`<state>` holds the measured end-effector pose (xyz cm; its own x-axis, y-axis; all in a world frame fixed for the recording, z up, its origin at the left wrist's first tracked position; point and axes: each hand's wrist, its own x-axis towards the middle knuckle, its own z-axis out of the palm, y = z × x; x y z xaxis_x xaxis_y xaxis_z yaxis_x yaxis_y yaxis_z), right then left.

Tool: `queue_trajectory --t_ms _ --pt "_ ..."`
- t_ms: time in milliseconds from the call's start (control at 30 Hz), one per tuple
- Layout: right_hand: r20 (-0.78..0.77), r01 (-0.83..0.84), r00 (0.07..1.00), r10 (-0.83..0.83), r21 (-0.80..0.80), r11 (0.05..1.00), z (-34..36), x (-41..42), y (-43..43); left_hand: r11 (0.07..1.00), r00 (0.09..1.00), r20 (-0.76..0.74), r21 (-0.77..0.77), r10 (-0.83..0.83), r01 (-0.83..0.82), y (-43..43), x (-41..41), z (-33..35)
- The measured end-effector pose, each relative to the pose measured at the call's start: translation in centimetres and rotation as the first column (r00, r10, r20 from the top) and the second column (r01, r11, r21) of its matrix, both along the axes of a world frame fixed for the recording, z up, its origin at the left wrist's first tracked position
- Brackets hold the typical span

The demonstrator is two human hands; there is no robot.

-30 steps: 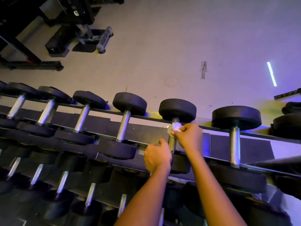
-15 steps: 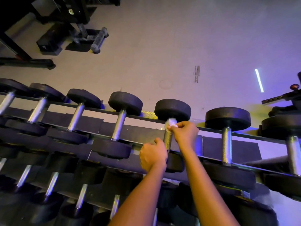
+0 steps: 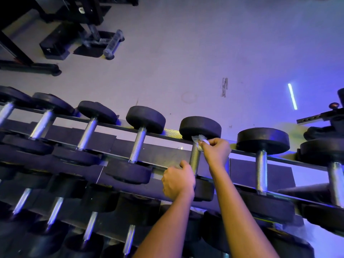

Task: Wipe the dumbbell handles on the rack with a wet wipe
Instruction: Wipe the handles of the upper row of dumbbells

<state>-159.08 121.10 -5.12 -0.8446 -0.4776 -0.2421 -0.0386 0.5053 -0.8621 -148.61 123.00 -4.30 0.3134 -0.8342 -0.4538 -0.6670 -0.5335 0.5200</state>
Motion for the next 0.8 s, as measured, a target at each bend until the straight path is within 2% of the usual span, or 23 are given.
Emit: queue_trajectory --t_ms 267,333,433,500,633,800 --pt "0.052 -0.055 0.997 0.052 0.063 0.997 0.4 -0.5 -0.2 1.000 1.000 0.003 0.005 0.000 0.000 0.1 0.0 0.1" --pt "0.052 -0.145 0.989 0.139 0.149 0.978 1.1 -0.4 0.3 1.000 1.000 -0.004 0.007 0.001 -0.001 0.0 0.1 0.1" --pt "0.104 -0.334 0.943 0.317 0.313 0.889 1.6 1.0 2.8 1.000 1.000 -0.001 0.004 -0.007 0.007 0.1 0.1 -0.1" --pt "0.162 -0.381 0.924 0.346 0.333 0.862 1.3 2.1 4.6 1.000 1.000 -0.005 -0.003 -0.003 0.003 0.1 0.1 -0.1" --pt "0.184 -0.380 0.923 0.337 0.325 0.866 0.9 2.3 5.0 1.000 1.000 -0.006 0.001 -0.017 0.017 0.1 0.1 0.1" --pt "0.120 -0.370 0.929 0.350 0.345 0.863 0.9 1.9 4.9 1.000 1.000 -0.011 -0.007 -0.029 0.029 0.1 0.1 0.2"
